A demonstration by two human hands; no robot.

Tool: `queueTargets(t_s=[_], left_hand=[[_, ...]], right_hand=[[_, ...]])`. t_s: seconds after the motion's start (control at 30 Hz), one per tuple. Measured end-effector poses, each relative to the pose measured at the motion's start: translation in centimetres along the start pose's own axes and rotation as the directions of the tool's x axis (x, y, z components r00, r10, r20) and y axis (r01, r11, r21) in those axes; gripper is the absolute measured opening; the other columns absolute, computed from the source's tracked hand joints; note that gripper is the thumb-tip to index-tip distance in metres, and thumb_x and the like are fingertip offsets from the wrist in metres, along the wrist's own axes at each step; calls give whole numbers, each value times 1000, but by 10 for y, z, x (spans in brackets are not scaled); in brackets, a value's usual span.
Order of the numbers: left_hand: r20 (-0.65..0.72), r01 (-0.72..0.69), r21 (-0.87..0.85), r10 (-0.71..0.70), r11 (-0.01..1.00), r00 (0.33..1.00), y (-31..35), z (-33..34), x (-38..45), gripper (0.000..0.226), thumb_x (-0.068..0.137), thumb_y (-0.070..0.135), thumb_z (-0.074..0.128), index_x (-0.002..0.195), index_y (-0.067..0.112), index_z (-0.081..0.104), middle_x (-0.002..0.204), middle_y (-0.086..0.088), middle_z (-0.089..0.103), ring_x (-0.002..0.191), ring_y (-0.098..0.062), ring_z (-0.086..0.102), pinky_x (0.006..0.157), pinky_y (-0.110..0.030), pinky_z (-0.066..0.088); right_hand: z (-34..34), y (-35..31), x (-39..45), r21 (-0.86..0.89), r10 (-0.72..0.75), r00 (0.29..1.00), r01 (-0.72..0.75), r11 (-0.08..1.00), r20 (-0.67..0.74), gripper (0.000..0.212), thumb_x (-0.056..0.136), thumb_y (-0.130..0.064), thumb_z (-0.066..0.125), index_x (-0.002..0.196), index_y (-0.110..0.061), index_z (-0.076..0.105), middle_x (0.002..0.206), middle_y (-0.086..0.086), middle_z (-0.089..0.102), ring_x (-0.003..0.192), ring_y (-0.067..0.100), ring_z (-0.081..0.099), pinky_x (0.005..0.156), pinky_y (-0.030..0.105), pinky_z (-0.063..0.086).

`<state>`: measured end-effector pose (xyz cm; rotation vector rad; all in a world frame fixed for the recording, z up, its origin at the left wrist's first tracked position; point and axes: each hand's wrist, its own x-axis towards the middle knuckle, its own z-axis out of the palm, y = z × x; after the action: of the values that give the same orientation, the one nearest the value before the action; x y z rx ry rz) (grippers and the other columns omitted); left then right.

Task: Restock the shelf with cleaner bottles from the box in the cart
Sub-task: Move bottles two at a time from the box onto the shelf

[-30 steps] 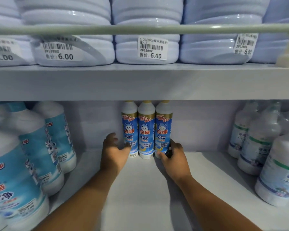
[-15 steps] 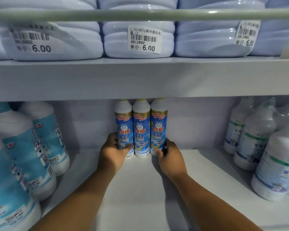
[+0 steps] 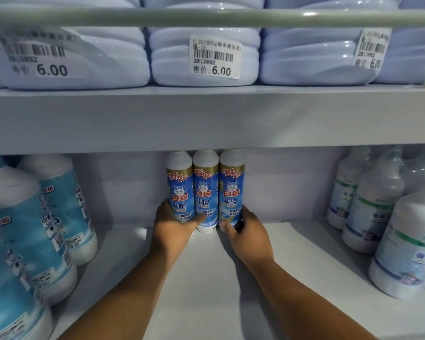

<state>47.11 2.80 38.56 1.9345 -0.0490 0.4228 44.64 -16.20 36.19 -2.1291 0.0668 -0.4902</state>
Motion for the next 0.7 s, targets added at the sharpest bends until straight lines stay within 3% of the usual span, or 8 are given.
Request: queueTargets(t_s=[0.1, 0.13, 0.23, 0.3, 0.37, 0.47, 0.57, 0.7], left_hand=[[27, -2, -20, 3, 1000, 1000, -5, -7, -3, 59, 74, 20, 86, 124, 18, 56, 117, 10, 68, 101, -1, 65, 87, -10, 50], [19, -3, -12, 4, 1000, 1000, -7, -9, -4, 57, 76, 16, 84, 125, 18, 56, 116, 8, 69, 102, -3, 66, 86, -10, 49], [24, 14, -24, -13, 1000, 1000, -9, -13, 3, 54, 75, 19, 85, 121, 19, 57, 117, 3, 71, 103, -11, 68, 92, -29, 54], [46, 18, -18, -17, 1000, 999, -8, -12, 8, 54, 74, 21, 86, 120, 19, 57, 117, 3, 71, 103, -13, 69, 94, -35, 55], [19, 5, 3, -5, 1000, 1000, -8, -11, 8, 53, 73, 21, 87, 118, 18, 59, 113, 6, 71, 99, -8, 68, 91, -29, 56], [-24, -8, 45, 9, 999, 1000, -9, -9, 5, 49, 72, 23, 88, 113, 19, 63, 104, 13, 71, 88, 2, 65, 77, -7, 49], [-9, 27, 58, -26, 998, 1000, -7, -12, 3, 46, 71, 24, 88, 110, 21, 63, 98, 13, 71, 80, 6, 64, 70, -3, 47], [24, 21, 124, -24, 992, 999, -4, -17, 0, 48, 73, 31, 86, 113, 14, 65, 106, 7, 74, 92, -6, 69, 66, 1, 41]], right_hand=[[0, 1, 0, 20, 6, 1000, -6, 1000, 2, 46, 88, -49, 68, 129, -33, 52, 119, -18, 65, 105, 4, 62, 88, 20, 51], [0, 1, 0, 28, 11, 1000, -11, 1000, 6, 45, 89, -48, 68, 129, -33, 53, 119, -18, 65, 105, 4, 62, 87, 19, 50], [0, 0, 0, 21, 8, 1000, -8, 1000, 8, 45, 89, -48, 68, 129, -32, 54, 119, -18, 66, 106, 4, 63, 86, 18, 49], [0, 0, 0, -4, -2, 1000, 2, 1000, 8, 44, 91, -46, 67, 130, -31, 53, 120, -16, 67, 106, 5, 63, 85, 18, 48], [0, 0, 1, -51, -19, 1000, 20, 999, 18, 43, 93, -42, 64, 132, -29, 51, 122, -13, 67, 107, 8, 63, 86, 18, 48], [1, 2, 4, -146, -41, 999, 44, 988, 23, 47, 96, -44, 59, 138, -26, 45, 128, -9, 65, 112, 14, 64, 93, 26, 52], [2, 1, 5, -194, -57, 998, 61, 979, 28, 51, 97, -46, 55, 142, -26, 41, 130, -7, 63, 113, 17, 63, 94, 31, 52], [0, -2, 1, -137, -27, 999, 32, 990, 33, 40, 95, -39, 62, 131, -24, 52, 124, -8, 66, 109, 13, 63, 87, 21, 48]])
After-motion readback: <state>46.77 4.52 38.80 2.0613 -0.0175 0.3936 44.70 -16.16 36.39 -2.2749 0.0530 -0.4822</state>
